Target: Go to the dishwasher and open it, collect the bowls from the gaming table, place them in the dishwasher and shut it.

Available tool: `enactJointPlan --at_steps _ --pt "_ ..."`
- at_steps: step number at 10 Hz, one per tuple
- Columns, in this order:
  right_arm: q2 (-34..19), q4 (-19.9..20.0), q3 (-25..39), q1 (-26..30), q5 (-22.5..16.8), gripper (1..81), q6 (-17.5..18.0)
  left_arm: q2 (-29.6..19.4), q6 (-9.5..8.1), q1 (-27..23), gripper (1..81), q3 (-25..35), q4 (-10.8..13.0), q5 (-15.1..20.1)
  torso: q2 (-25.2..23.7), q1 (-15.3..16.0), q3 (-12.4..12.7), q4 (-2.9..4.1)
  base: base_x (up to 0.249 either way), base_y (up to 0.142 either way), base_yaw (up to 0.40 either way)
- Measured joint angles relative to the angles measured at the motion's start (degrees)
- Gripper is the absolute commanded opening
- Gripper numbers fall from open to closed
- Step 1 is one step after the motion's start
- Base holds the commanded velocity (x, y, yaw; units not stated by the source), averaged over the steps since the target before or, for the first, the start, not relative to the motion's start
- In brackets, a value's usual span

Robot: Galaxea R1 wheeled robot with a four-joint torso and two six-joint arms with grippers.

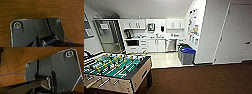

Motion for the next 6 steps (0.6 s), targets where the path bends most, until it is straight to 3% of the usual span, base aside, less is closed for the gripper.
enactJointPlan --at_steps 6 --pt "0.09 -0.02 0.0 0.72 0.28 81.1 -0.05 0.0 0.0 -0.46 81.1 0.67 0.0 0.17 0.0 -0.02 0.0 0.0 0.134 0.0 0.0"
